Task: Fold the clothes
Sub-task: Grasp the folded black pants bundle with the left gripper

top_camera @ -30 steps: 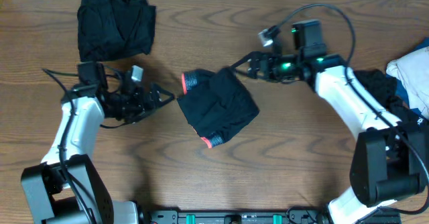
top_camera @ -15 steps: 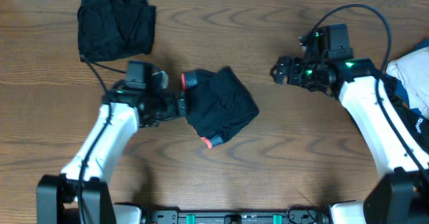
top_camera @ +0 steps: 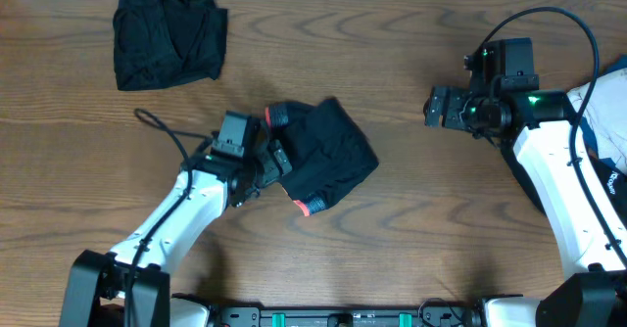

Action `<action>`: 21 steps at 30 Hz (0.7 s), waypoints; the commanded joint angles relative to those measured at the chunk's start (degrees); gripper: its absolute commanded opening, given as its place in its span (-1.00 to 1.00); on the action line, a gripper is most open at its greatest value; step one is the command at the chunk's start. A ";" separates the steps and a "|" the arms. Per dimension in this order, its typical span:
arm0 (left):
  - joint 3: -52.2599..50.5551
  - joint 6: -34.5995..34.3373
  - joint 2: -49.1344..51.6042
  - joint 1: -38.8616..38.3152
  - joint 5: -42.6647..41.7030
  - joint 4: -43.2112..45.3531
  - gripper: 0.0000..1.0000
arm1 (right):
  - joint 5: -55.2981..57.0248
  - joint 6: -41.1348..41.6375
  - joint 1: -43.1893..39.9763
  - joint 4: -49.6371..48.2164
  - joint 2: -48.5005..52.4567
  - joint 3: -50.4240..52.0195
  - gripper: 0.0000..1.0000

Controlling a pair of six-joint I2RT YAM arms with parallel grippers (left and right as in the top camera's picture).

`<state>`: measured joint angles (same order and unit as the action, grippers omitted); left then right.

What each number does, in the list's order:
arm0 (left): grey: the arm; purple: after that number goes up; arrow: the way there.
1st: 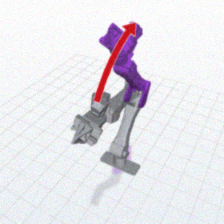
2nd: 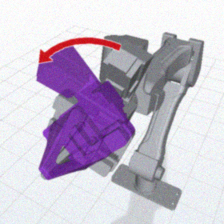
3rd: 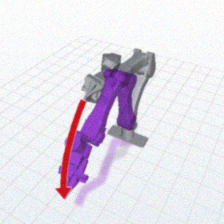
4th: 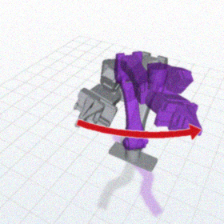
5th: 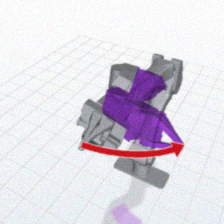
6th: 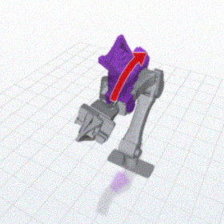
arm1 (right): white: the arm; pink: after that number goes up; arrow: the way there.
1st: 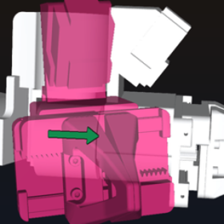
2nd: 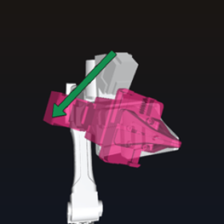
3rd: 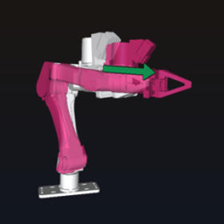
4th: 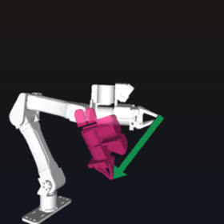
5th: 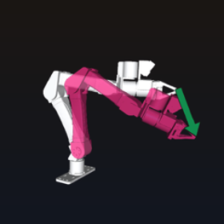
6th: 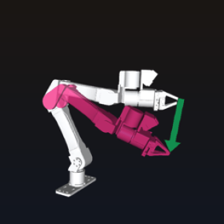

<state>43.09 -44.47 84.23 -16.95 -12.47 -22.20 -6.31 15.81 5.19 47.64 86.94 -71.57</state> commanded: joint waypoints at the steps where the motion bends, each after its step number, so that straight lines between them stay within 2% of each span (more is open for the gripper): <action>1: -3.65 -6.03 0.37 -0.17 -1.09 4.11 0.96 | 0.94 -1.36 -0.31 0.46 -1.01 -1.36 0.98; 6: -6.36 -6.03 0.37 -0.17 -6.43 12.24 0.96 | 0.94 -1.36 -0.31 0.42 -1.01 -1.36 0.98; 16: -6.40 -8.79 3.19 -0.17 -6.80 12.72 0.96 | 0.92 -1.36 -0.31 0.66 -1.01 -1.36 0.99; 21: -6.40 -8.81 6.32 -0.24 -11.26 16.33 0.96 | 0.92 -1.36 -0.31 0.61 -1.01 -1.36 0.99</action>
<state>37.32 -52.53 87.48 -16.95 -21.12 -6.15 -5.91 15.40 5.19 48.21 86.94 -71.59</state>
